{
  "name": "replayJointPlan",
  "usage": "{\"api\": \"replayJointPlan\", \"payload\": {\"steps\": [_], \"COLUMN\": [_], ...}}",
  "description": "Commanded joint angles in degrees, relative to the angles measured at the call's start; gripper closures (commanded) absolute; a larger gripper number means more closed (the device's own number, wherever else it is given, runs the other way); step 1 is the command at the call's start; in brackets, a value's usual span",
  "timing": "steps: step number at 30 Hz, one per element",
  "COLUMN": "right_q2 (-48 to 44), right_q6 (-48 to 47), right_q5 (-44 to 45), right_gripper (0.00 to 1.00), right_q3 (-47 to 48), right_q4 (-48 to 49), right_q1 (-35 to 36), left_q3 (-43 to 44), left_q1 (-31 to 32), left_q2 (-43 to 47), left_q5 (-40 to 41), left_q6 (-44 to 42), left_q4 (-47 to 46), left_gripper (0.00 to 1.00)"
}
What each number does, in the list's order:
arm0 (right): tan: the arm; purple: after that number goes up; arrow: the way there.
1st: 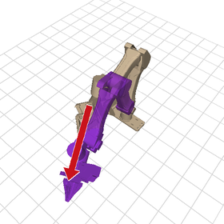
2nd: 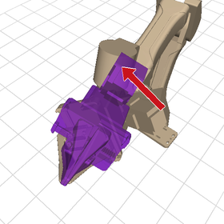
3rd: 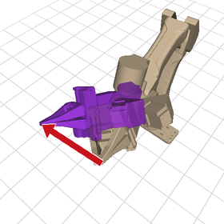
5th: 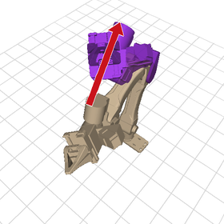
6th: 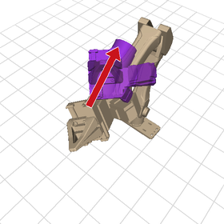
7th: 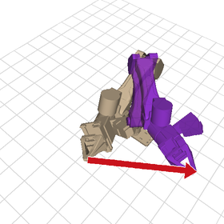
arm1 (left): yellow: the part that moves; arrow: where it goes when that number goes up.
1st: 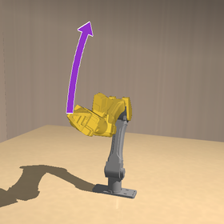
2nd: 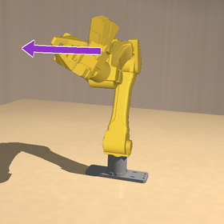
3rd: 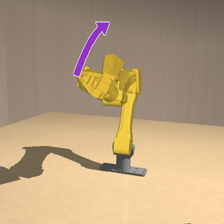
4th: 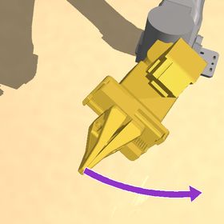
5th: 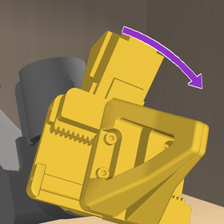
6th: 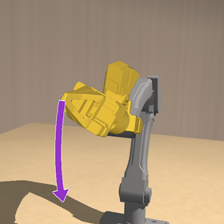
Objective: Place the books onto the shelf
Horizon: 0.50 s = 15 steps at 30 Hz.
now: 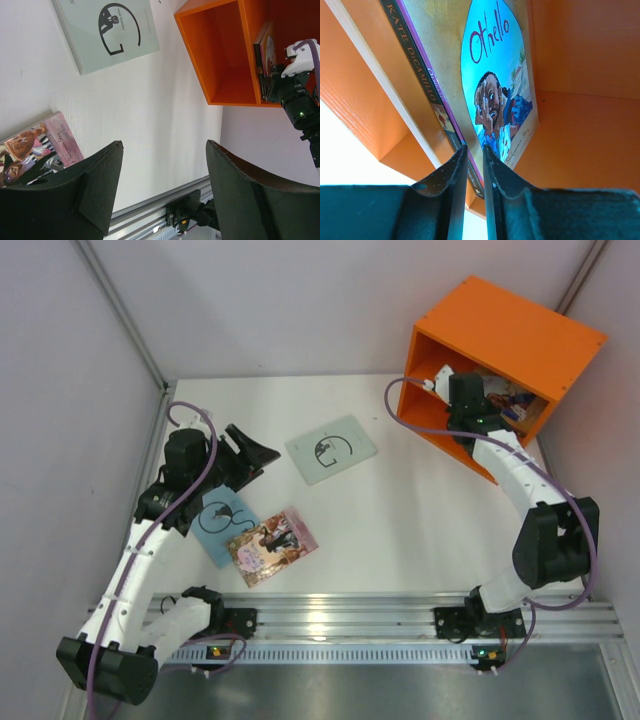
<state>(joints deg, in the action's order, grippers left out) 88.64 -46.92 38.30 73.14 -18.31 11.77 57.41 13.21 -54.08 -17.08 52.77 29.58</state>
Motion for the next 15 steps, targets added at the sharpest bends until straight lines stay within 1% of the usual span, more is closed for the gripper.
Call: {"api": "replayJointPlan", "payload": {"steps": [1,7,11,13,15], "right_q2": [-0.6,-0.7,-2.1,-2.5,-2.7], "right_q6": [0.2,0.8,3.6,4.7,6.2], "right_q5": [1.0,0.5,-1.2,-2.1,-1.0], "right_gripper": [0.82,0.82,0.80,0.79,0.74], "right_q3": [0.3,0.5,1.7,3.0,4.3], "right_q4": [3.3,2.8,-0.2,-2.7,-4.7], "right_q1": [-1.0,-1.0,0.0,1.8,3.8], "left_q3": [0.0,0.2,0.2,0.4,1.2], "left_q1": [0.1,0.1,0.1,0.1,0.1], "left_q2": [1.6,1.7,2.1,1.9,1.3], "left_q5": [0.2,0.5,1.1,1.7,2.0], "left_q6": [-0.5,-0.7,-1.1,-1.6,-2.2], "left_q4": [-2.2,-2.0,-2.0,-2.2,-2.0], "left_gripper": [0.28,0.28,0.28,0.28,0.28]}}
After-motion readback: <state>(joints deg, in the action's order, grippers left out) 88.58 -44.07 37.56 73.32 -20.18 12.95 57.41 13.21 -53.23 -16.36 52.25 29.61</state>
